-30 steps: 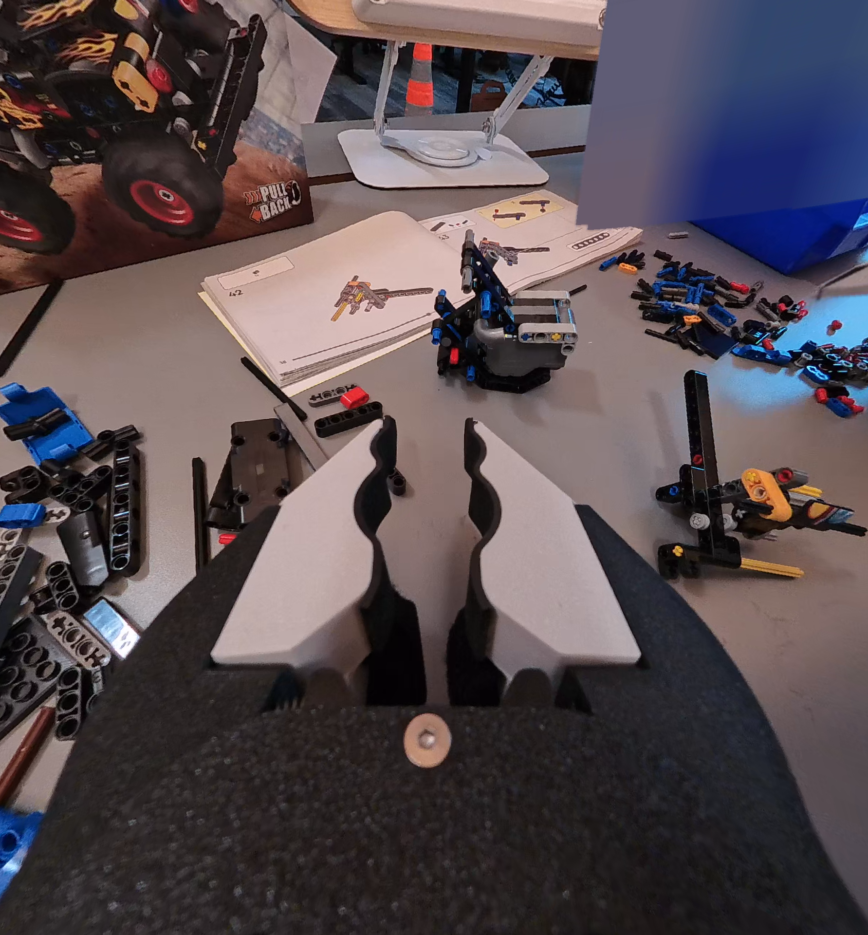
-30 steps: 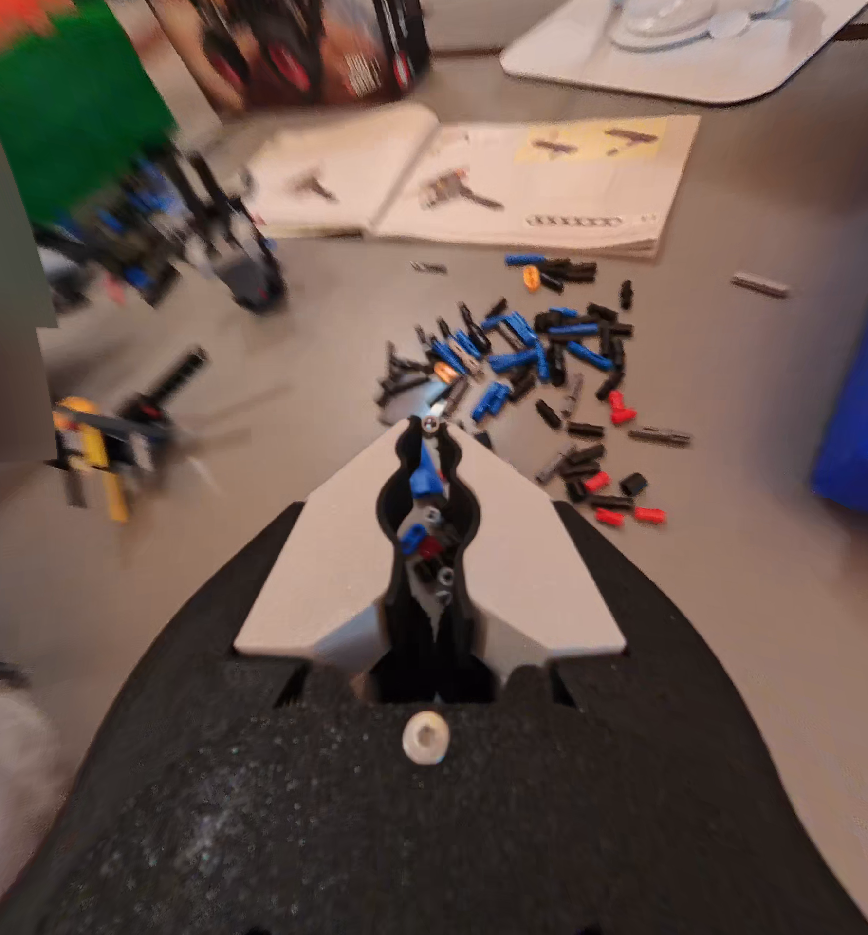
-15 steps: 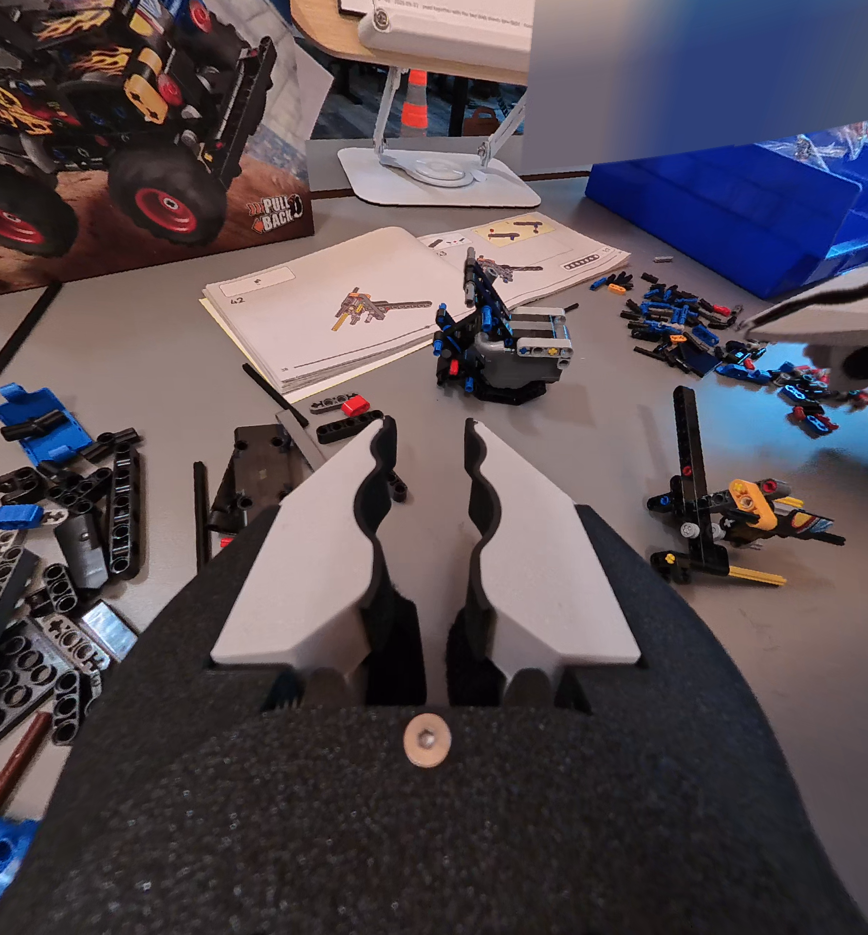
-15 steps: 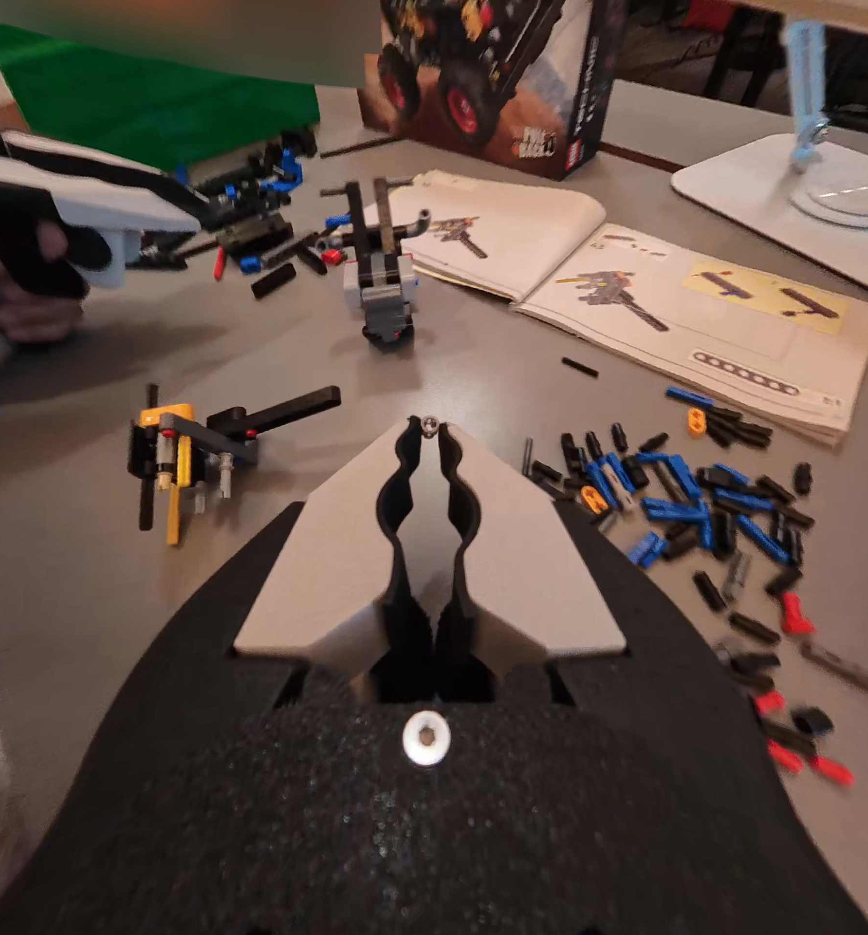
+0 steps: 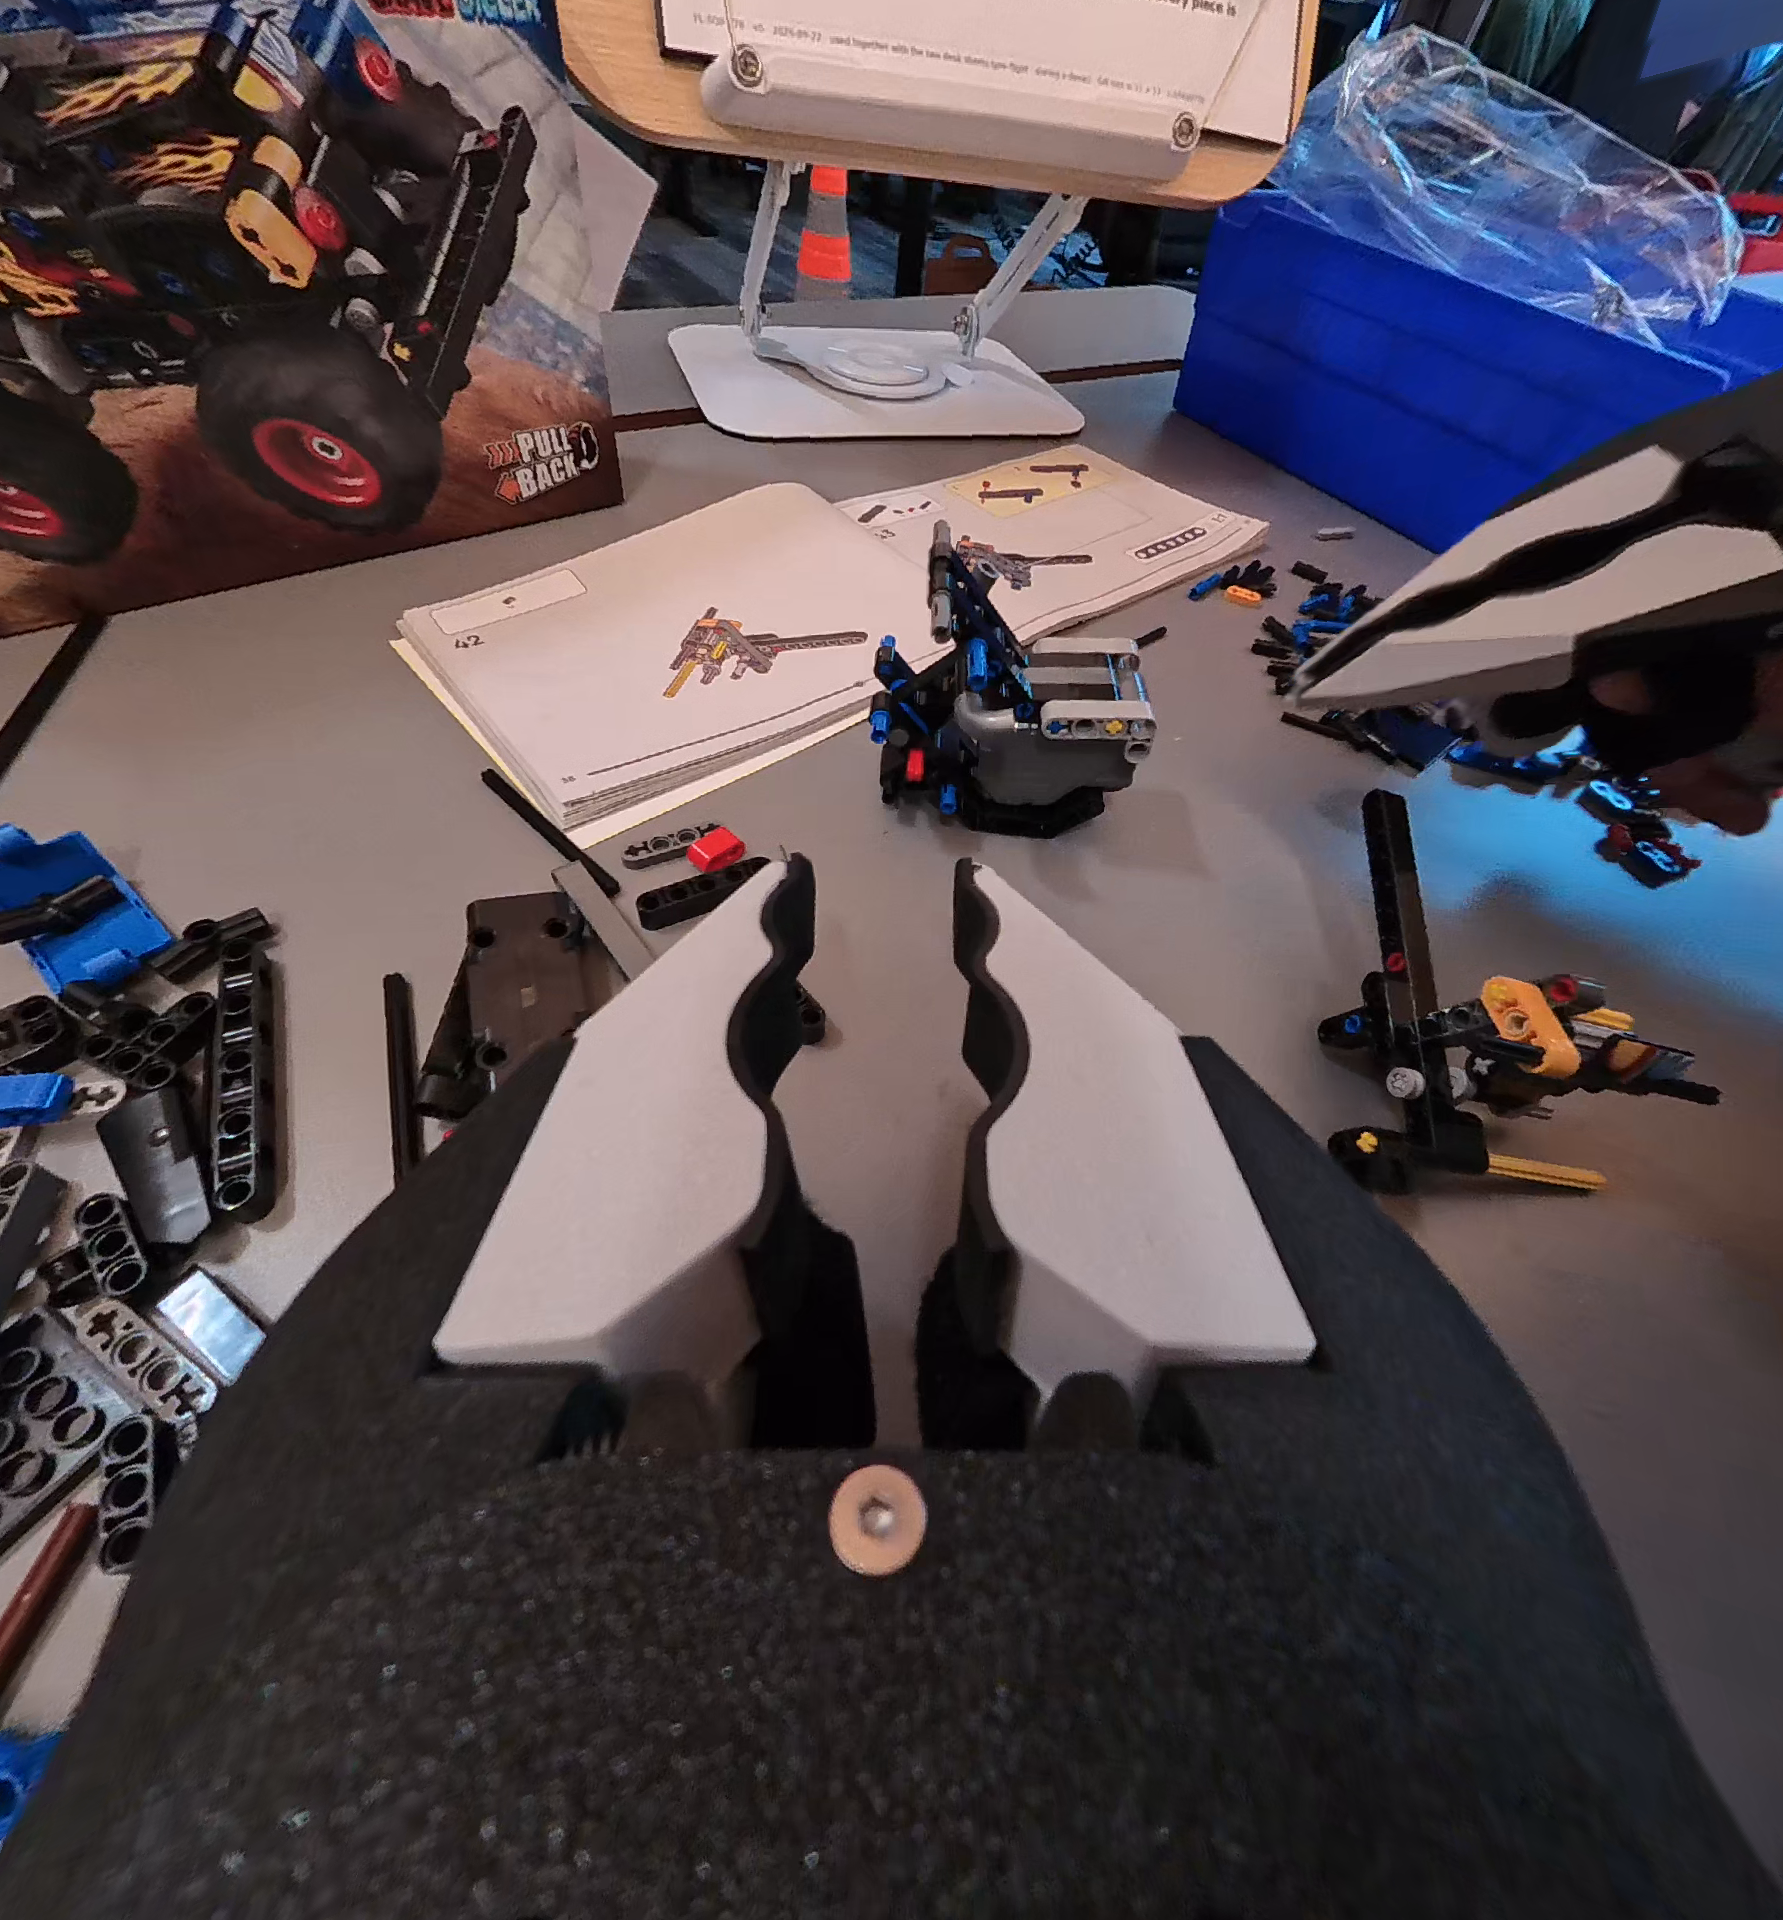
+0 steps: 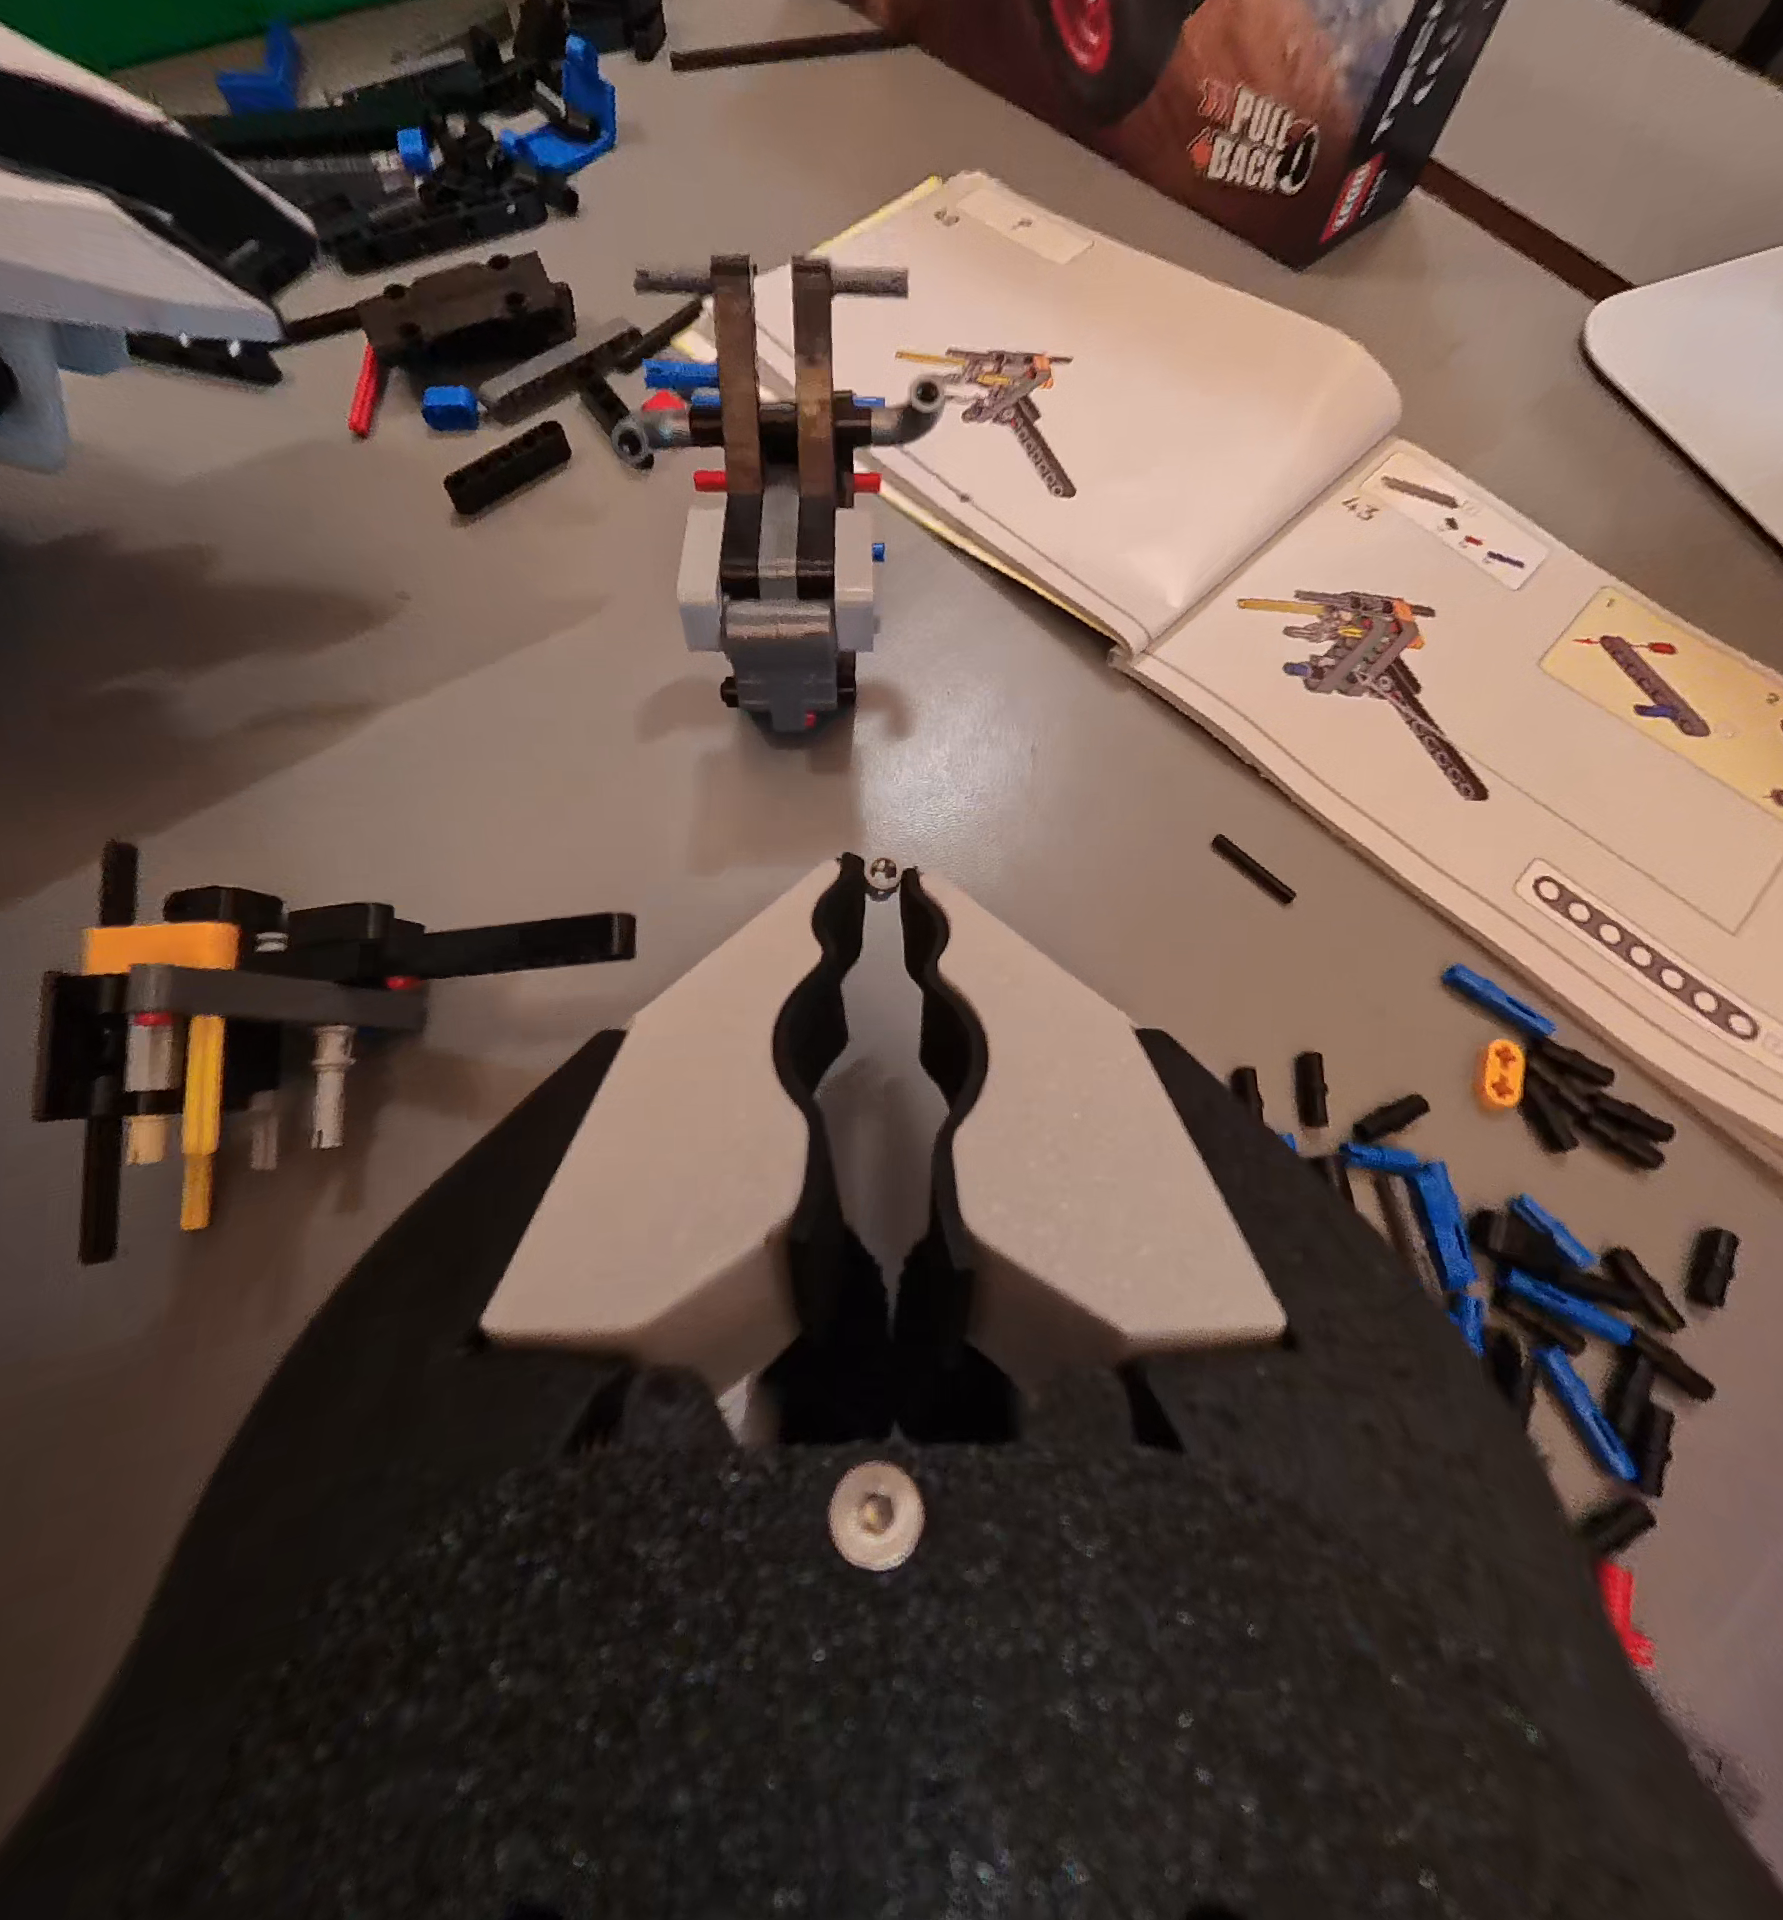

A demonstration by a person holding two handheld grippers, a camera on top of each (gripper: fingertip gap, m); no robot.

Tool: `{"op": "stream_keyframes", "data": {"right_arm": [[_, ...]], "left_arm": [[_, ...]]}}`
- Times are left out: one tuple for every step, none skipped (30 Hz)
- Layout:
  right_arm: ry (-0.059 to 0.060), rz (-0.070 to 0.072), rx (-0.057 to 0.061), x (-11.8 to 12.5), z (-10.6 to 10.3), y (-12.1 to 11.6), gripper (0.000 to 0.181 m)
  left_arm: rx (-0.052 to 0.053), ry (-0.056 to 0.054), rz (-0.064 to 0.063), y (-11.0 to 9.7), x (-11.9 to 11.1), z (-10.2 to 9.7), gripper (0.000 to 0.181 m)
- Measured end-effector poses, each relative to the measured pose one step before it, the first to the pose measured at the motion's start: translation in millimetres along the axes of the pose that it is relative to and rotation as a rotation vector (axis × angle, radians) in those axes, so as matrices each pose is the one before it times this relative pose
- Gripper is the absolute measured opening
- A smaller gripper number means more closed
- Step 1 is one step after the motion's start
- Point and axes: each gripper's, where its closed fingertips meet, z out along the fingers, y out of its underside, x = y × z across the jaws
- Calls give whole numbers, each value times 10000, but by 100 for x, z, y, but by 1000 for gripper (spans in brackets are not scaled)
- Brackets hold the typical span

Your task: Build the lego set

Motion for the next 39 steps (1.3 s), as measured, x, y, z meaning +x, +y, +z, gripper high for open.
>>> {"op": "stream_keyframes", "data": {"right_arm": [[-57,-148,-219,-67,417,187,6],[-4,-167,-228,-7,390,299,6],[26,-143,-234,21,336,397,6],[-3,-83,-222,-54,231,428,6],[-31,-23,-197,-121,112,403,6],[-50,2,-178,-213,-1,364,6],[-8,2,-141,-194,-94,314,6],[50,-1,-93,-140,-140,271,6],[31,-5,-70,-169,-151,252,6],[-10,7,-62,-199,-121,235,6],[-25,13,-64,-172,-72,220,6],[33,19,-43,-54,-47,157,6],[43,38,-4,5,2,86,6],[-27,53,14,-66,24,39,6],[-35,52,20,-59,46,13,6],[-33,27,5,-64,68,27,6],[-24,-15,2,-68,79,15,6],[16,-40,19,-40,76,2,6],[23,-45,-14,-41,76,37,6],[19,-43,-49,-36,78,87,6],[20,-34,-21,-31,61,30,6],[-2,-12,29,-67,16,-43,6],[-22,4,2,-90,23,-17,6],[-29,6,15,-87,16,-17,6],[-11,-5,10,-44,11,-6,6],[5,-14,7,5,6,2,6],[-5,-3,2,2,-7,6,6],[-7,19,9,27,14,-2,6],[-24,43,15,6,15,-6,6],[-40,71,12,-7,8,5,6],[-44,70,9,-11,-1,1,6],[-36,63,25,-9,12,-10,6],[-39,66,42,-26,10,-36,6],[-91,104,121,-106,-89,-163,6],[-58,190,304,-8,-244,-442,6],[-44,246,366,59,-376,-580,6],[22,292,338,213,-424,-573,6],[25,303,356,232,-447,-639,6],[-42,287,404,79,-432,-709,6]], "left_arm": [[60,53,-82,-80,-30,-61,25],[71,49,-93,-92,-33,-73,25],[72,47,-94,-96,-47,-80,25],[57,39,-95,-75,-49,-60,25],[39,33,-81,-50,-49,-35,25],[35,41,-50,-55,-9,-13,25],[33,49,-22,-49,26,-4,25],[23,50,-9,-46,47,10,25],[11,49,0,-27,45,32,25],[0,50,7,-18,49,52,25],[-10,56,8,-2,50,69,25],[-9,54,4,-8,58,55,25],[3,44,-2,-18,41,36,25],[11,31,-10,-20,19,3,25],[20,18,-12,-24,5,-20,25],[38,9,-10,-47,6,-43,25],[32,1,-18,-39,-28,-29,25],[11,0,-27,-19,-27,-14,25],[0,-2,-23,3,-17,7,25],[1,-9,-11,-5,-26,-5,25],[5,-11,0,-8,-15,4,25],[2,-9,6,0,-7,-1,25],[-8,-3,9,10,4,11,25],[-14,2,8,15,13,17,25],[-15,4,3,15,11,18,25],[-8,10,4,5,6,15,25],[17,12,8,-33,13,9,25],[23,2,-3,-30,-10,-1,25],[13,15,-12,-37,-7,13,25],[6,2,-16,-20,-22,21,25],[3,-10,-20,-19,-45,20,25],[15,10,-14,-24,-9,-3,25],[43,6,1,-60,16,-45,25],[54,12,5,-72,19,-47,25],[39,31,-10,-59,27,-52,25],[19,55,-36,-32,34,-24,25],[25,66,-52,-31,36,-34,25],[52,71,-50,-80,35,-68,25],[66,69,-28,-96,68,-70,25]]}}
